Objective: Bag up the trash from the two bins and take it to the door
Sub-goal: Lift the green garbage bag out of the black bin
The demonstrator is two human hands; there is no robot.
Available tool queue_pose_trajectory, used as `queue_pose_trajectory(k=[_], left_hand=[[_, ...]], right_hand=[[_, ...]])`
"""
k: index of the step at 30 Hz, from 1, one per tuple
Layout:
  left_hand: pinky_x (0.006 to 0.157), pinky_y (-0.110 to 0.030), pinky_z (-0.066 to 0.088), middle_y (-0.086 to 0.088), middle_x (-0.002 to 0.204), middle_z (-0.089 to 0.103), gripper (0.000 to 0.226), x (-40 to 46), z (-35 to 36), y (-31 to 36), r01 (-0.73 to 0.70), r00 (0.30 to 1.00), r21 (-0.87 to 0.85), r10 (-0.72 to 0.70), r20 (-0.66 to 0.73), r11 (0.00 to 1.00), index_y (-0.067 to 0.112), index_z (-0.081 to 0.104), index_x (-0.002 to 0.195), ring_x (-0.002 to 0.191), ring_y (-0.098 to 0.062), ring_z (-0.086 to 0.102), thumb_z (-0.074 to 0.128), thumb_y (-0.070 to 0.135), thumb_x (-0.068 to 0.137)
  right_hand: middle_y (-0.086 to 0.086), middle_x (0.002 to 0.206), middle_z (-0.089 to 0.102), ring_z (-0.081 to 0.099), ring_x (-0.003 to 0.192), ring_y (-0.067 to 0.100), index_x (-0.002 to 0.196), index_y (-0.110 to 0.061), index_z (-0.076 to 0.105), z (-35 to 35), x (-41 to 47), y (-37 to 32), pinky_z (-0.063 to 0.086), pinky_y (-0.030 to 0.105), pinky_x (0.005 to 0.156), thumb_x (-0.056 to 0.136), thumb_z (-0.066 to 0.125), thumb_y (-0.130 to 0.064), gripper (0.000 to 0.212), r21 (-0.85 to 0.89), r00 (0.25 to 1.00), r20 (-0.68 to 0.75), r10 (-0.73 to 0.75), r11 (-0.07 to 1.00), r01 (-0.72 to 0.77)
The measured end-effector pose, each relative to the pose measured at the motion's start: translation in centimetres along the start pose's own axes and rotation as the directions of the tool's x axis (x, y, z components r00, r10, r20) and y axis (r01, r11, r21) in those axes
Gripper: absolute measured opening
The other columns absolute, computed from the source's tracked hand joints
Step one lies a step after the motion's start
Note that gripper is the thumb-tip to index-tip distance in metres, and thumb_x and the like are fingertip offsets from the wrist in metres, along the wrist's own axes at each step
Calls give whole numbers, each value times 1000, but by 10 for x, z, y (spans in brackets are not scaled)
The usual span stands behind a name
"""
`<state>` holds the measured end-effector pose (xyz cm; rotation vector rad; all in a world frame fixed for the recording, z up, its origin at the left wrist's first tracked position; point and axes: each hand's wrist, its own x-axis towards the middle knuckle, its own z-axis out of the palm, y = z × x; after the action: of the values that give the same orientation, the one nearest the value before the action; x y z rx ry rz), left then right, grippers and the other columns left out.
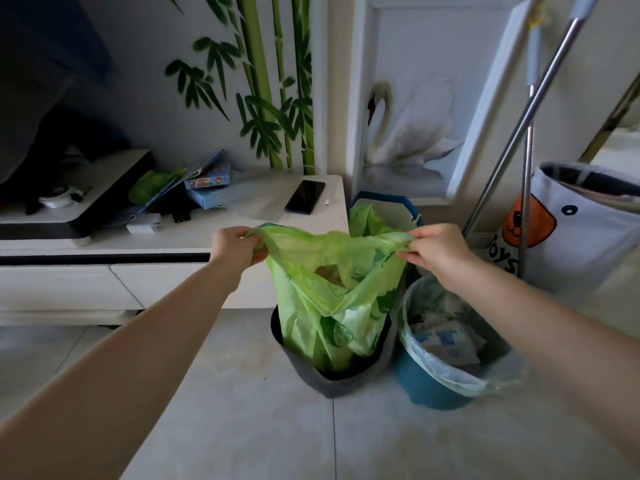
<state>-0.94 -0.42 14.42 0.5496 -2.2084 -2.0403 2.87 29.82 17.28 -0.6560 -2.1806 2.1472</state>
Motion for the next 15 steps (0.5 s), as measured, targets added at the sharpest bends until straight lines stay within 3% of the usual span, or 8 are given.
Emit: queue_pose_trajectory(k=[5,11,15], left_hand=[[58,-26,60,-8,79,69,15,-19,-9,58,-100,995,-76,98,-37,992,14,65,79,61,-16,70,61,6,92],[54,-25,57,-6,79,68,8,-56,-26,122,-175,984,-122,170,-54,977,14,65,82,60,-15,69,63,13,90],[61,-31,60,-7,85,68,8,-88,-42,153,-210,977,-106,204,-61,972,16,62,81,72,-21,70,68,16,87]], right_hand=[[23,118,57,65,101,33,100,6,61,-5,-17,-50,59,24,69,87,49,16,21,91,994,-49,-101,990,105],[18,108,56,66,83,26,81,-5,59,-18,-63,-108,59,22,57,84,52,17,23,139,978,-67,-197,969,205],[11,94,56,65,84,25,91,-4,59,-31,-96,-133,59,21,56,83,55,16,22,138,968,-63,-244,958,250]])
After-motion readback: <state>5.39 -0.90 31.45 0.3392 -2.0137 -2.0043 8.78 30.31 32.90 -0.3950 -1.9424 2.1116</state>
